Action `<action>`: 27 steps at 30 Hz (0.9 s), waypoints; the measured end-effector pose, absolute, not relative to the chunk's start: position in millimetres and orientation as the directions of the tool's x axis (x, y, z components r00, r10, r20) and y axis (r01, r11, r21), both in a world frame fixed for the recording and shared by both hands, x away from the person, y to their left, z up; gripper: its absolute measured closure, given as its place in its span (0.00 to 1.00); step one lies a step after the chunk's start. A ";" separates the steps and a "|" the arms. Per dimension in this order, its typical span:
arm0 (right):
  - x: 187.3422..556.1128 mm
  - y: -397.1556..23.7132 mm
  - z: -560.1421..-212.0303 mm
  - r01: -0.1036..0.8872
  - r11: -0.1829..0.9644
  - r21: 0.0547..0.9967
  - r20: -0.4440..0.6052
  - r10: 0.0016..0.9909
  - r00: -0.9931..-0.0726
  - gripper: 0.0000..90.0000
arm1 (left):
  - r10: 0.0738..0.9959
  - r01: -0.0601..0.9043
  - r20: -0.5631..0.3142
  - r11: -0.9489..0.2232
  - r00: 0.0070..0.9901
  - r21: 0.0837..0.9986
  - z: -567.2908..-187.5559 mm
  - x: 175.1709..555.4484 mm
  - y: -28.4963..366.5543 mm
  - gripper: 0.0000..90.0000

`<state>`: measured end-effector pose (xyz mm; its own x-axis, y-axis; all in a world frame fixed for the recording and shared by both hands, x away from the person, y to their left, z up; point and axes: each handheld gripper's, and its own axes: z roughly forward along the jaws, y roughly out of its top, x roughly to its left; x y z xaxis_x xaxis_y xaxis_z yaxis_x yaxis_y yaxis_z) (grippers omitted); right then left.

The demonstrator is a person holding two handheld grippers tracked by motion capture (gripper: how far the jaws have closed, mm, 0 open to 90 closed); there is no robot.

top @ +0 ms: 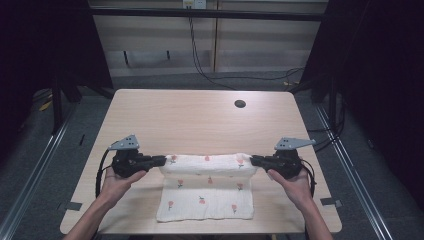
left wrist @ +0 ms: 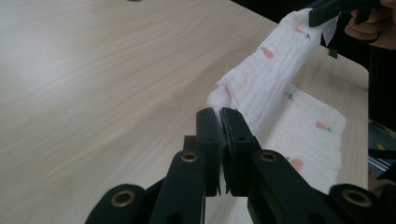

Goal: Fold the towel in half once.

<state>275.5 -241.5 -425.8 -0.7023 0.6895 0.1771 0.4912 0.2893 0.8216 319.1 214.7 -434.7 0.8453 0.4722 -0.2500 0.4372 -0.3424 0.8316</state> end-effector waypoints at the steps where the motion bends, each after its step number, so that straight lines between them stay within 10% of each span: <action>1: 273.5 -240.7 -427.3 0.493 0.300 0.817 0.173 0.687 -0.706 0.96 | 0.475 0.440 -0.246 -0.355 0.845 0.825 -436.2 317.5 215.0 0.96; 27: 228.3 -235.7 -458.5 0.537 0.383 0.751 0.198 0.646 -0.737 0.94 | 0.417 0.425 -0.239 -0.438 0.877 0.792 -462.4 271.2 216.1 0.96</action>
